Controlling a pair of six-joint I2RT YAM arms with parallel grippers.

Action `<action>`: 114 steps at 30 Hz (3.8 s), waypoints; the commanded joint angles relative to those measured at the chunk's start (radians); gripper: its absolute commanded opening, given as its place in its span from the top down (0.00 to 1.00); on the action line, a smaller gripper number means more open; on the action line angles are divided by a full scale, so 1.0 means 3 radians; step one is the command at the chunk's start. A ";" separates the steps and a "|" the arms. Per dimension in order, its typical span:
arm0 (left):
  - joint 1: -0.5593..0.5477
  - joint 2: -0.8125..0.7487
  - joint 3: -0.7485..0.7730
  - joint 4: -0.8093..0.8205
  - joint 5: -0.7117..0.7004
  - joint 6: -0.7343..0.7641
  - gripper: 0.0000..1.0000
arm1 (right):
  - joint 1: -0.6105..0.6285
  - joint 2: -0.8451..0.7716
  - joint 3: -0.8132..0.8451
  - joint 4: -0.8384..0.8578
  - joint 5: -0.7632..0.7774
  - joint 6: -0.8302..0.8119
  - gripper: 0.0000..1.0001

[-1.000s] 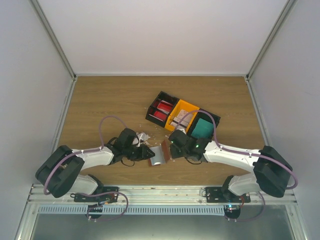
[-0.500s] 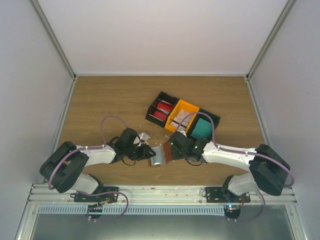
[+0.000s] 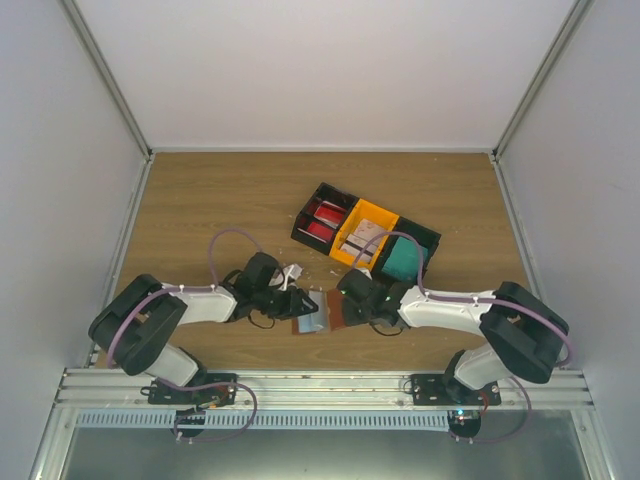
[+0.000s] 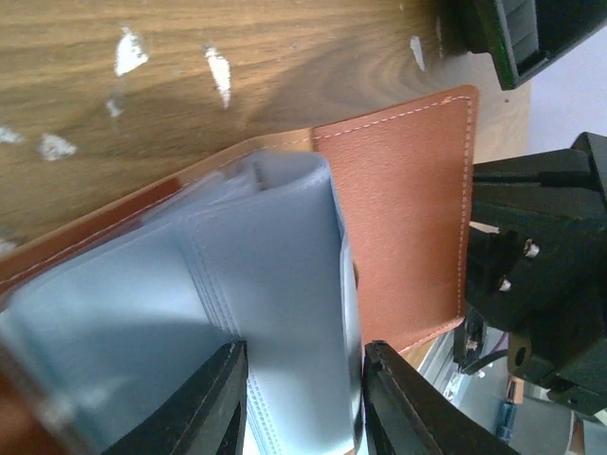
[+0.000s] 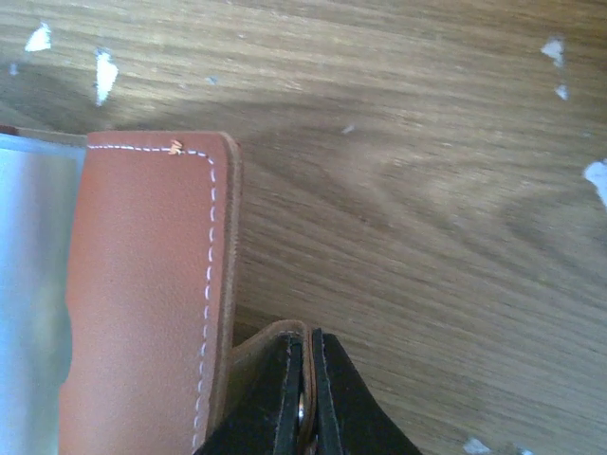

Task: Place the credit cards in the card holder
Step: Open the card holder at the center of the board.

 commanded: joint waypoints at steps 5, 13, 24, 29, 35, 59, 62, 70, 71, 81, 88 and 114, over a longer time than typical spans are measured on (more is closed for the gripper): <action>0.0005 0.0093 0.0162 0.0214 0.0314 0.0157 0.63 | -0.0001 0.0080 -0.0069 0.0436 -0.0314 -0.0035 0.99; 0.0000 0.0041 0.0226 0.0116 0.0418 0.0304 0.62 | 0.0001 0.0020 -0.0069 0.0510 -0.0380 -0.0051 0.99; 0.0000 0.0087 0.0236 0.0140 0.0432 0.0296 0.63 | 0.0001 -0.0386 -0.0033 0.0220 -0.0105 0.0033 0.61; 0.0000 0.0085 0.0229 0.0078 0.0364 0.0326 0.66 | 0.0001 -0.0668 0.0022 0.0027 -0.0060 -0.0031 0.46; -0.0001 0.0104 0.0240 0.0109 0.0386 0.0320 0.69 | 0.0001 -0.0885 0.0024 0.0109 -0.0406 -0.0264 0.45; -0.0024 0.0244 0.0314 0.0084 0.0282 0.0276 0.74 | 0.0006 -0.1584 -0.0157 0.0487 -0.0873 -0.0409 0.51; -0.0025 0.0279 0.0341 0.0078 0.0282 0.0275 0.74 | 0.0006 -0.1424 -0.0174 0.0637 -0.1234 -0.0480 0.54; -0.0026 0.0343 0.0375 0.0034 0.0235 0.0267 0.75 | 0.0007 -0.0684 -0.0146 0.0789 -0.1391 -0.0466 0.79; -0.0026 0.0339 0.0375 0.0019 0.0223 0.0269 0.75 | 0.0006 -0.0619 -0.0134 0.0773 -0.1341 -0.0456 0.80; -0.0025 0.0252 0.0338 -0.0135 0.0133 0.0313 0.76 | 0.0002 -0.0232 0.0051 0.0491 -0.0545 -0.0399 0.76; -0.0024 0.0000 0.0264 -0.0310 -0.0013 0.0343 0.76 | -0.0001 0.0028 0.0201 0.0484 -0.0292 -0.0475 0.69; -0.0020 -0.0592 -0.0129 -0.0253 -0.0722 0.0050 0.76 | -0.0068 0.0305 0.0440 0.0621 -0.0777 -0.0500 0.48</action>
